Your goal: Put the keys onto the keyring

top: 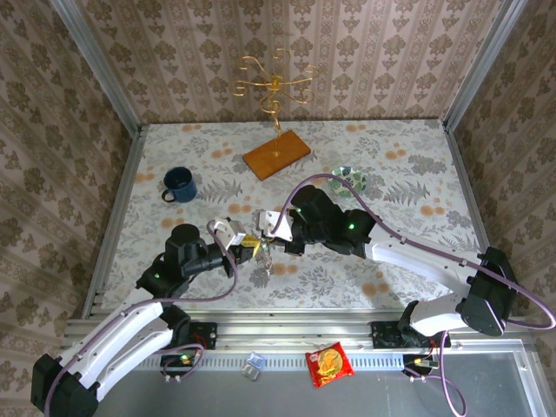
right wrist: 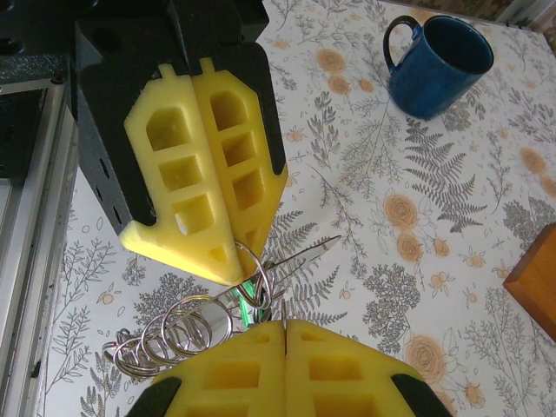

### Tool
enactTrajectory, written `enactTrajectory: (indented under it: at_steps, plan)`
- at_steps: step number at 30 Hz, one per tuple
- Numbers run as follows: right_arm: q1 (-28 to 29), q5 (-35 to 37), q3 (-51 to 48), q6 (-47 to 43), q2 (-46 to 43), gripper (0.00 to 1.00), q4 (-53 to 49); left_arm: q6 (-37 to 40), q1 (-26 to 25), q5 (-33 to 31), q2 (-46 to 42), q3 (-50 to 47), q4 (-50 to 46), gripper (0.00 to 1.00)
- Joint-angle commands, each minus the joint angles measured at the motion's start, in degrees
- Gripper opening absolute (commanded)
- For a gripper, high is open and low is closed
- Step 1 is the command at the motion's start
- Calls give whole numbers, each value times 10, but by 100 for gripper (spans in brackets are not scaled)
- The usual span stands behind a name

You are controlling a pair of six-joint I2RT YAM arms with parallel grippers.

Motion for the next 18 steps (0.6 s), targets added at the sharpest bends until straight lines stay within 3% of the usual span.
enactTrajectory:
  at_steps: [1, 18]
  plan:
    - [5, -1, 19, 5, 5, 0, 11, -8, -5, 5, -3, 10, 29, 0]
    - [6, -21, 16, -4, 5, 0, 0, -7, -5, -2, 0, 13, 28, 0]
